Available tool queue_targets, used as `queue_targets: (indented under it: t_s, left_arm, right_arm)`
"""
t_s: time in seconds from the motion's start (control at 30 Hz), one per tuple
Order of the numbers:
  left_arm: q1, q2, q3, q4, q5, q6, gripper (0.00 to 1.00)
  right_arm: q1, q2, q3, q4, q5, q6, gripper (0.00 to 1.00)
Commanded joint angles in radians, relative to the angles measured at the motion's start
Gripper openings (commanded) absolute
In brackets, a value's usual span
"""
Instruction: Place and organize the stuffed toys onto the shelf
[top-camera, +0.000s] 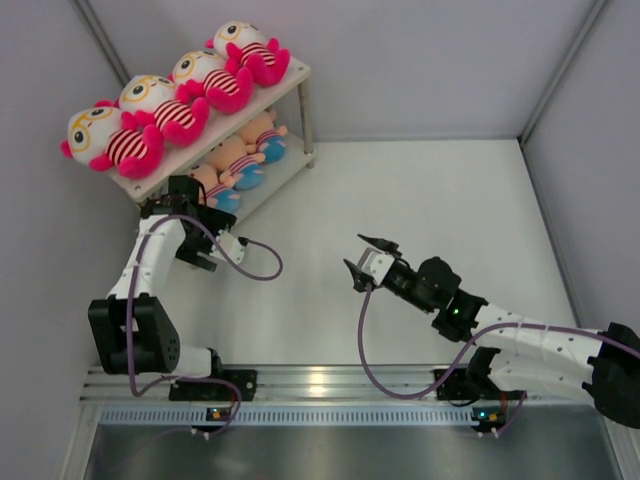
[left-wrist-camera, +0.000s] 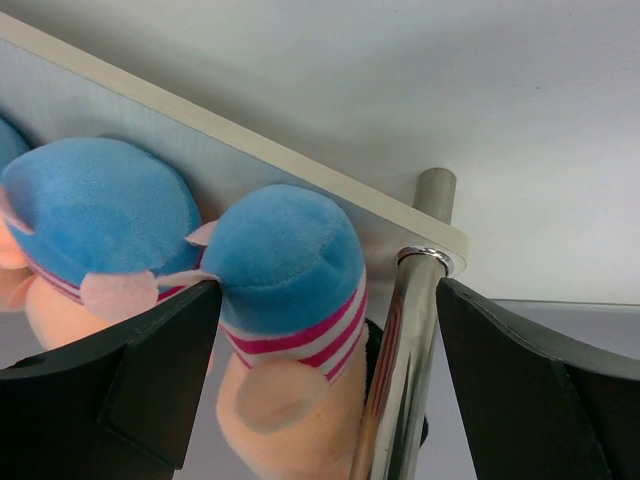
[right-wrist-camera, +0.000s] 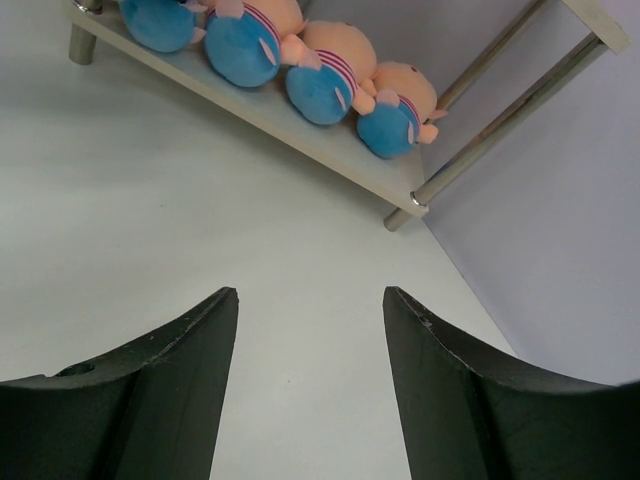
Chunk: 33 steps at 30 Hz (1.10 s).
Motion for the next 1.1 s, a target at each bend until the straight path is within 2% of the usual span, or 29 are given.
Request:
queue_targets:
  t_s: [0.0,0.1,0.23,0.33,0.4,0.5,0.53,0.63,0.8,0.9,0.93,1.03,1.07]
  left_arm:
    - [0.016,-0.059,0.073,0.052,0.087,0.358,0.93]
    - [0.016,-0.052,0.087,0.051,0.080,0.327,0.81]
    - [0.014,-0.053,0.093,0.052,0.111,0.289,0.88]
    - [0.011,-0.040,0.095,0.051,0.111,0.246,0.89]
    - [-0.003,-0.020,0.121,0.052,0.140,0.145,0.88]
    - [-0.048,0.031,0.197,0.051,0.174,-0.180,0.88]
    - [-0.070,0.046,0.257,0.052,0.180,-0.372,0.88]
    - [-0.108,0.077,0.322,0.051,0.212,-0.628,0.87]
    - [-0.131,0.020,0.261,0.054,0.171,-0.814,0.85]
    - [-0.159,0.002,0.236,0.113,0.099,-1.013,0.82]
    - [-0.165,-0.001,0.227,0.139,0.061,-1.135,0.80]
    - [-0.232,-0.004,0.186,0.231,-0.207,-1.318,0.77]
    - [-0.286,0.002,0.178,0.247,-0.367,-1.354,0.75]
  right_arm:
    - [-0.011,-0.012,0.025,0.011,-0.015,0.016,0.61]
    - [-0.011,-0.002,0.032,0.010,-0.018,0.017,0.61]
    - [-0.012,0.008,0.037,0.010,-0.020,0.016,0.61]
    - [-0.012,0.014,0.040,0.013,-0.021,0.016,0.61]
    - [-0.012,0.018,0.043,0.008,-0.024,0.016,0.61]
    - [-0.012,0.018,0.041,0.005,-0.026,0.017,0.61]
    - [-0.011,0.020,0.041,0.005,-0.024,0.019,0.61]
    - [-0.011,0.023,0.040,0.005,-0.027,0.024,0.61]
    - [-0.012,0.047,0.041,0.016,-0.029,0.028,0.61]
    - [-0.012,0.064,0.049,0.019,-0.029,0.039,0.61]
    - [-0.012,0.069,0.049,0.022,-0.030,0.040,0.61]
    - [-0.012,0.083,0.051,0.030,-0.029,0.044,0.61]
    - [-0.011,0.087,0.052,0.031,-0.056,0.045,0.61]
